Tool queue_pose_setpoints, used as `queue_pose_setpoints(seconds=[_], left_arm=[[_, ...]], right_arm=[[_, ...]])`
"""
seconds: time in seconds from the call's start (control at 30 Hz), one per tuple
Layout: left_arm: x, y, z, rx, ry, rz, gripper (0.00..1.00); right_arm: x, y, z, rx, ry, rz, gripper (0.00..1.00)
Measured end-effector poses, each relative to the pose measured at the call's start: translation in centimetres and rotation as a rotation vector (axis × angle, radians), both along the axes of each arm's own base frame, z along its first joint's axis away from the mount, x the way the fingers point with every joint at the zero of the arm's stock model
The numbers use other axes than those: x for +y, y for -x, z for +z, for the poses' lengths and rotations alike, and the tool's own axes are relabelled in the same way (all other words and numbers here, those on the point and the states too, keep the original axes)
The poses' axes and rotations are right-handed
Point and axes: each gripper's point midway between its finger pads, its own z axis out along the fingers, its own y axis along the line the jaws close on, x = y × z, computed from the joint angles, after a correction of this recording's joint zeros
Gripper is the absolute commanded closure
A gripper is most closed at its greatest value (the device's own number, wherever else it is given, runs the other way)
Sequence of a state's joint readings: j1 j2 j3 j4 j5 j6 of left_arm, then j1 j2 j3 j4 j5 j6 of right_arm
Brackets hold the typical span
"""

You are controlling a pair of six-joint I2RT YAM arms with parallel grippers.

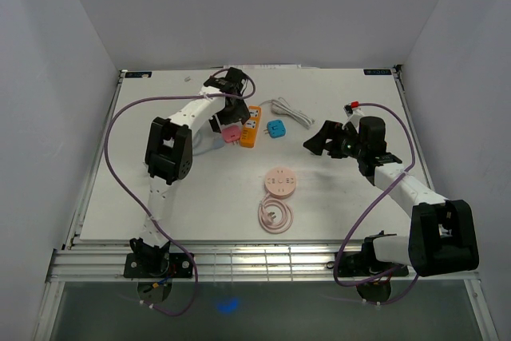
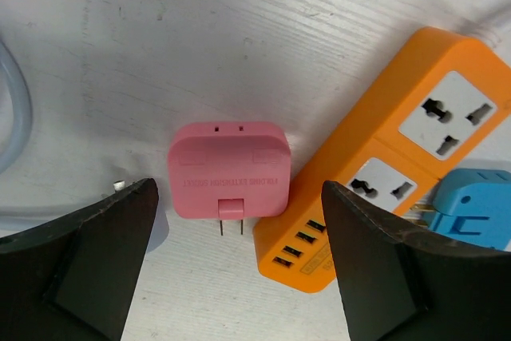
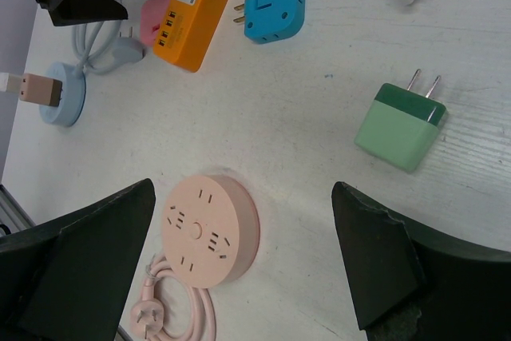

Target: Insert the plug

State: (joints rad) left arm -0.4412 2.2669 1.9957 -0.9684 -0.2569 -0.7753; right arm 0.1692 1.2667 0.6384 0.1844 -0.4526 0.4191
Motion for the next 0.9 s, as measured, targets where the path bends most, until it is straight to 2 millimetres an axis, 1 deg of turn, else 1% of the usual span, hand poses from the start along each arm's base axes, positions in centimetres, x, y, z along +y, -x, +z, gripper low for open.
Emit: queue_pose_setpoints(seconds=[0.1, 0.2, 0.47, 0.57, 0.73, 0.83, 0.9], left_arm=[[0.3, 0.2, -0.8, 0.019, -0.016, 0.014, 0.06], [0.5, 0.3, -1.0, 0.026, -0.022, 0.023, 0.06], [0.4, -0.4, -0.2, 0.003, -0.011, 0.029, 0.06], [0.4, -0.5, -0.8, 0.012, -0.015, 0.030, 0.06], [0.6, -0.1, -2.9, 0.053, -0.034, 0.029, 0.06], [0.6, -0.1, -3.2, 0.061, -0.035, 0.030, 0.08], [0.6, -0.1, -3.2, 0.060, -0.034, 0.029, 0.11]], right_arm=[[-0.1, 0.0, 0.0, 0.000, 0.000, -0.002, 0.04], [-0.2, -0.1, 0.0, 0.001, 0.000, -0.005, 0.04], [-0.2, 0.0, 0.0, 0.002, -0.001, -0.004, 0.04], [-0.2, 0.0, -0.1, 0.004, -0.001, -0.005, 0.04], [-0.6, 0.1, -0.5, 0.013, 0.000, -0.014, 0.04], [-0.6, 0.1, -0.5, 0.011, -0.002, -0.013, 0.04], [-0.6, 0.1, -0.5, 0.011, -0.002, -0.012, 0.04]])
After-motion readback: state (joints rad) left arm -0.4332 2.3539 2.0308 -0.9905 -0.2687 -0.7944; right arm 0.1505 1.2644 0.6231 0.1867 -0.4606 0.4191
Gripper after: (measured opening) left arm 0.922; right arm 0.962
